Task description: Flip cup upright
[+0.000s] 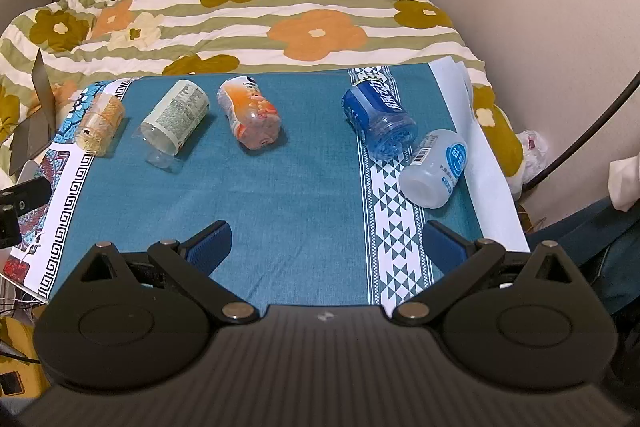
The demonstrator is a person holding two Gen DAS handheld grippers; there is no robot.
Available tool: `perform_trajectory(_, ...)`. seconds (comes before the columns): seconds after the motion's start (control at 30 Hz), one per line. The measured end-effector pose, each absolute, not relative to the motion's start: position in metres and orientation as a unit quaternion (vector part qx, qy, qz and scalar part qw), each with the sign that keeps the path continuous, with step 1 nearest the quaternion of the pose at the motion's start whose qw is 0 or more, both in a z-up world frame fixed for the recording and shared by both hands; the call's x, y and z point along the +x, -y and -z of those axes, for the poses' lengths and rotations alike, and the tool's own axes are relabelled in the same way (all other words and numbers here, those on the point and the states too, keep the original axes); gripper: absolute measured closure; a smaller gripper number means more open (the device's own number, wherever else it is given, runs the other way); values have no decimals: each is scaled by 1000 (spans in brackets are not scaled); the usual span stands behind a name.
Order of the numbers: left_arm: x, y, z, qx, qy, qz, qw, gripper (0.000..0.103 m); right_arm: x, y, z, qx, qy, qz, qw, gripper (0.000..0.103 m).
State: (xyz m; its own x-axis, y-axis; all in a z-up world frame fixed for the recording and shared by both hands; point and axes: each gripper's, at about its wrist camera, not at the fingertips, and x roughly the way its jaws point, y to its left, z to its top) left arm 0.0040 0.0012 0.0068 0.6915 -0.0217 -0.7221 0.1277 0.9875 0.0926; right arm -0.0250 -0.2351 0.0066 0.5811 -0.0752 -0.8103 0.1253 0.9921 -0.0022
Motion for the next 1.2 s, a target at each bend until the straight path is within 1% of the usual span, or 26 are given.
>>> perform_trajectory(1.2, 8, 8, -9, 69, -391, 45, 917, 0, -29, 243, -8, 21, -445, 64, 893, 0)
